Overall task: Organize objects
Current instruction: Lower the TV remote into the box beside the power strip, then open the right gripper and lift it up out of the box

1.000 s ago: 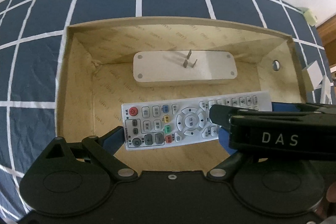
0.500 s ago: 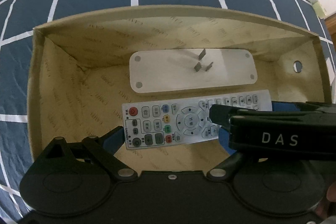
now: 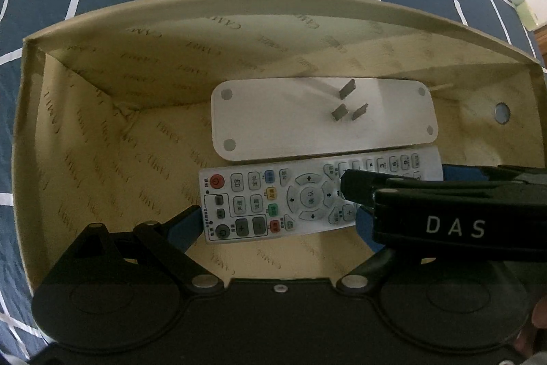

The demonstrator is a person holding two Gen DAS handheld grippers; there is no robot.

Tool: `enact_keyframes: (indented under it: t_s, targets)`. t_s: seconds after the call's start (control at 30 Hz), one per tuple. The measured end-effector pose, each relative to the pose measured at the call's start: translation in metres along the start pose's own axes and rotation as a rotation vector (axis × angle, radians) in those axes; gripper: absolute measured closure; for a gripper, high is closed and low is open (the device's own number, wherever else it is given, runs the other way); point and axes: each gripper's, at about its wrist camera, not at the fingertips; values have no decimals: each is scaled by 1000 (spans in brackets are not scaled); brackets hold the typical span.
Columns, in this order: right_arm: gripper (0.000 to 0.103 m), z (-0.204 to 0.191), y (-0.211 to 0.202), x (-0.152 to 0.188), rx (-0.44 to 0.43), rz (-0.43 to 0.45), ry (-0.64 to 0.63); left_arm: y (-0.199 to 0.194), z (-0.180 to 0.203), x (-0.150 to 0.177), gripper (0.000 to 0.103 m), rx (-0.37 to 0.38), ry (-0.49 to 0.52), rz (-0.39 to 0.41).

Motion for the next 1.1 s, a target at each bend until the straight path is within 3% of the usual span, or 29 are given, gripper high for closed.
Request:
enact_keyframes:
  t_s: [0.73, 1.1]
  targets:
    - [12, -4, -4, 1, 7, 19, -6, -2, 2, -2, 8, 0, -5, 15]
    - [11, -8, -40, 21, 2, 82, -30, -37, 6, 21, 7, -12, -39, 79]
Point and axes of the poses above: each gripper's, at about its wrist camera, not at the fingertips, and y roughly the way its jaws point, z to its right, x to its underside, and after that the axes turned 6 degrees about -z, right-handed
